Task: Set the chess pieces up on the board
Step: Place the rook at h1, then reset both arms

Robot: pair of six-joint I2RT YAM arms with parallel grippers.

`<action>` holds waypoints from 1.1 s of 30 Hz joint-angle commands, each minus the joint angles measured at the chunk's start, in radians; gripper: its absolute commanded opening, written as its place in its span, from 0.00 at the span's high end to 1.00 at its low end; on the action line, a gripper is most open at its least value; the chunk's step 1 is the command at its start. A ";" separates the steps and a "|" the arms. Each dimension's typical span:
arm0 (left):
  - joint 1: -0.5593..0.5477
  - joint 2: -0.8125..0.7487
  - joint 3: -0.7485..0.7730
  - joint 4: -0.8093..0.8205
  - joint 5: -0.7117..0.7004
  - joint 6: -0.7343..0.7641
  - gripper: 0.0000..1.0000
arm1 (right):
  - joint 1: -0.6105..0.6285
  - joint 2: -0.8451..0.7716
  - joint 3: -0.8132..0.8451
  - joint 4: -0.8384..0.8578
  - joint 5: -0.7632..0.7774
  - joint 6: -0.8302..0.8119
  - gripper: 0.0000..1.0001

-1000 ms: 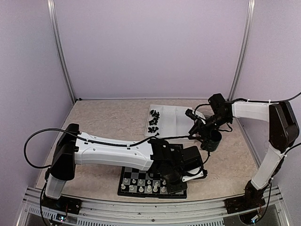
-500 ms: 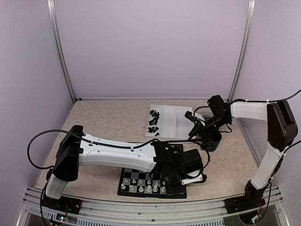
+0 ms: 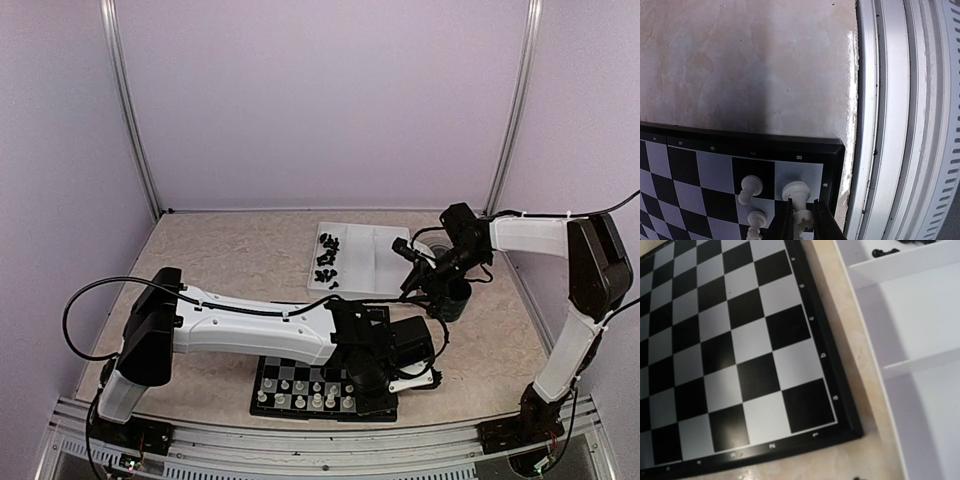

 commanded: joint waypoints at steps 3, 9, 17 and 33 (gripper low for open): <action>0.008 0.017 0.023 -0.011 0.014 0.009 0.80 | 0.010 0.007 0.010 -0.018 -0.023 -0.014 0.55; 0.009 0.016 0.020 -0.006 0.010 0.011 0.75 | 0.013 0.006 0.011 -0.021 -0.023 -0.013 0.54; 0.015 -0.079 0.016 0.027 -0.203 0.030 0.62 | 0.001 -0.063 0.095 -0.060 0.017 0.008 0.46; 0.433 -0.563 -0.345 0.394 -0.523 -0.209 0.29 | -0.163 -0.560 -0.150 0.570 0.739 0.549 0.01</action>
